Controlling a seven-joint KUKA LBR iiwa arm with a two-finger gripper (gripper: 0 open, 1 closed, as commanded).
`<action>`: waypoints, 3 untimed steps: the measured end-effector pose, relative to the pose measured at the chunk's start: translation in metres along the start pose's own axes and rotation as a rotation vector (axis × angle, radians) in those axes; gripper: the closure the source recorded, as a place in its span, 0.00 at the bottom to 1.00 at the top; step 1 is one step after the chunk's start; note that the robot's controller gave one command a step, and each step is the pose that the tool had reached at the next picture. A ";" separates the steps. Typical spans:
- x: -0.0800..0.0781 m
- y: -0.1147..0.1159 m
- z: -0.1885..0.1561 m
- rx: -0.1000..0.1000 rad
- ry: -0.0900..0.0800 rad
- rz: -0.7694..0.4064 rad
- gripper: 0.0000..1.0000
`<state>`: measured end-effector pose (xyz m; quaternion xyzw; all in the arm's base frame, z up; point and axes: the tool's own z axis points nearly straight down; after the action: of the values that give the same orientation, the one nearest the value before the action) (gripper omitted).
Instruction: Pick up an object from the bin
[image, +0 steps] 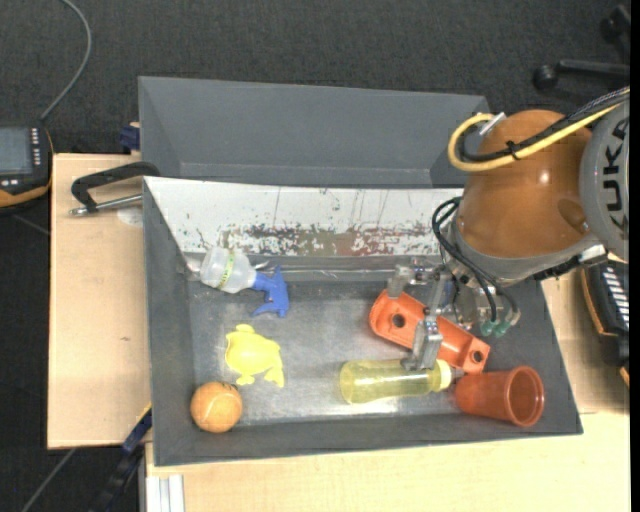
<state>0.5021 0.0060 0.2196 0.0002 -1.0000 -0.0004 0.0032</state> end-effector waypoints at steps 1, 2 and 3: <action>-0.002 0.000 -0.005 0.000 -0.010 0.000 0.00; -0.033 -0.028 0.048 -0.001 -0.012 0.002 0.00; -0.033 -0.040 0.087 0.000 -0.003 -0.018 0.00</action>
Offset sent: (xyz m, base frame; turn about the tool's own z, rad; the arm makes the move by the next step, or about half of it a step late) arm 0.0475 -0.0469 -0.0887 0.0051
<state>0.5349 -0.0335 0.1325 0.0091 -1.0000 -0.0005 0.0017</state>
